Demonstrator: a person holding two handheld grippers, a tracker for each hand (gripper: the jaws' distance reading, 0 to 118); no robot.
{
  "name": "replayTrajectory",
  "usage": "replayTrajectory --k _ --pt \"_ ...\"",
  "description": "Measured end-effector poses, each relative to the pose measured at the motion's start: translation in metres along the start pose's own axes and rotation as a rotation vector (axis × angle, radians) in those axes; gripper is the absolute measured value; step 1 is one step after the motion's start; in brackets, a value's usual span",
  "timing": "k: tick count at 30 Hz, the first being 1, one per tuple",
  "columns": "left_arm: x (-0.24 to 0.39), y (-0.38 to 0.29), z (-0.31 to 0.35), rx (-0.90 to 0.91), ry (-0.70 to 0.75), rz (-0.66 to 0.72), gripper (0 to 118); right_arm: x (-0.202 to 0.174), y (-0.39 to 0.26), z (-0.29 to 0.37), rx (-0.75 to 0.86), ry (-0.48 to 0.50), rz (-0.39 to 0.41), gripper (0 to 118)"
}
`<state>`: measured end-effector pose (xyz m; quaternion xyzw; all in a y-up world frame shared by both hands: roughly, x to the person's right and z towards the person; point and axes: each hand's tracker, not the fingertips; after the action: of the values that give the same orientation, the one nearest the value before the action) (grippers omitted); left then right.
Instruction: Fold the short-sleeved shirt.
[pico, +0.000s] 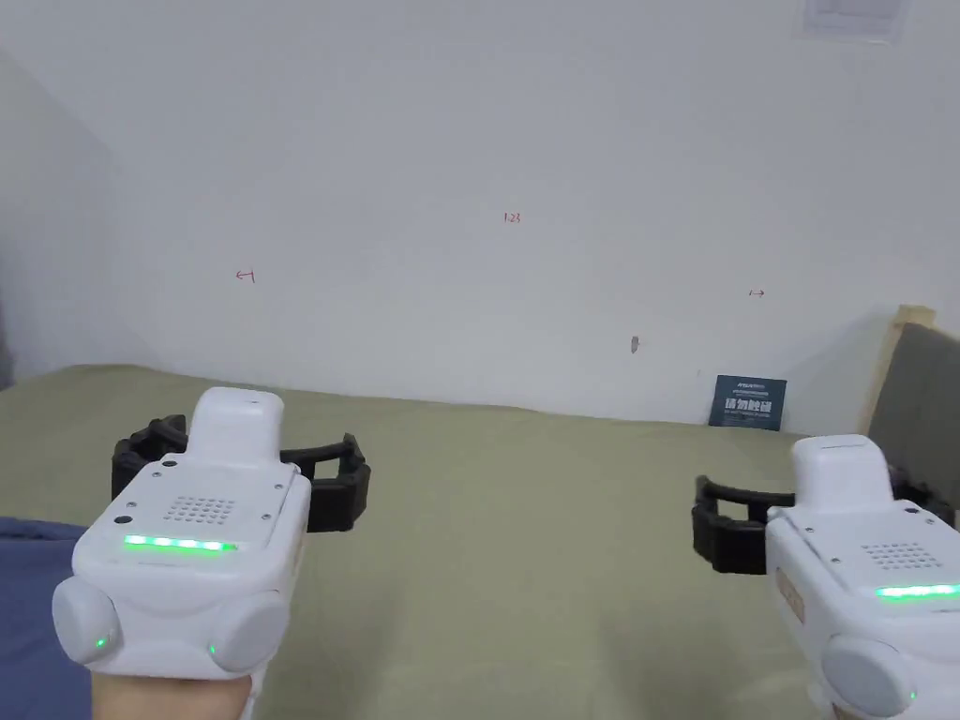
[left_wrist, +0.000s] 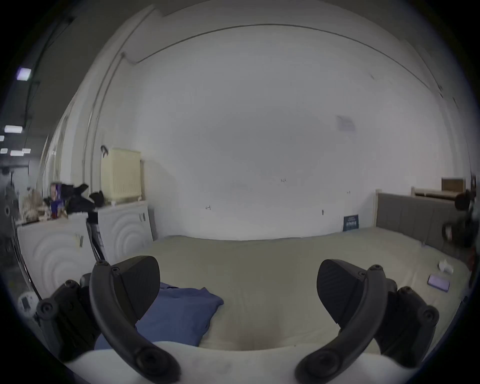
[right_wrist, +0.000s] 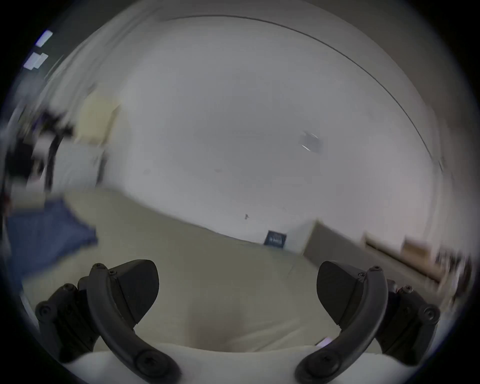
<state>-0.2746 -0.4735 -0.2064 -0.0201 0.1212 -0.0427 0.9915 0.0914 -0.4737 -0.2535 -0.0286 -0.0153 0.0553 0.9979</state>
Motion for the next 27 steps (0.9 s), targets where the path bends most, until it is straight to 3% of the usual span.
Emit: replayTrajectory --k 3,8,14,25,27 --pt "-0.007 -0.011 -0.006 -0.023 -0.018 0.058 118 0.006 -0.011 0.006 0.026 0.008 -0.090 117" --pt "-0.011 -0.014 -0.012 -0.054 -0.040 0.081 118 0.008 -0.008 0.008 0.022 -0.011 -0.123 117" --pt "-0.008 -0.008 -0.004 -0.014 -0.043 0.069 118 0.006 -0.005 0.008 0.016 -0.015 -0.071 117" --pt "-0.007 -0.005 -0.002 -0.044 -0.052 0.076 118 0.001 -0.010 0.009 -0.018 0.023 -0.058 117" --pt "-0.006 -0.007 -0.004 -0.069 -0.051 0.075 118 -0.002 -0.010 0.010 -0.021 0.027 -0.037 105"
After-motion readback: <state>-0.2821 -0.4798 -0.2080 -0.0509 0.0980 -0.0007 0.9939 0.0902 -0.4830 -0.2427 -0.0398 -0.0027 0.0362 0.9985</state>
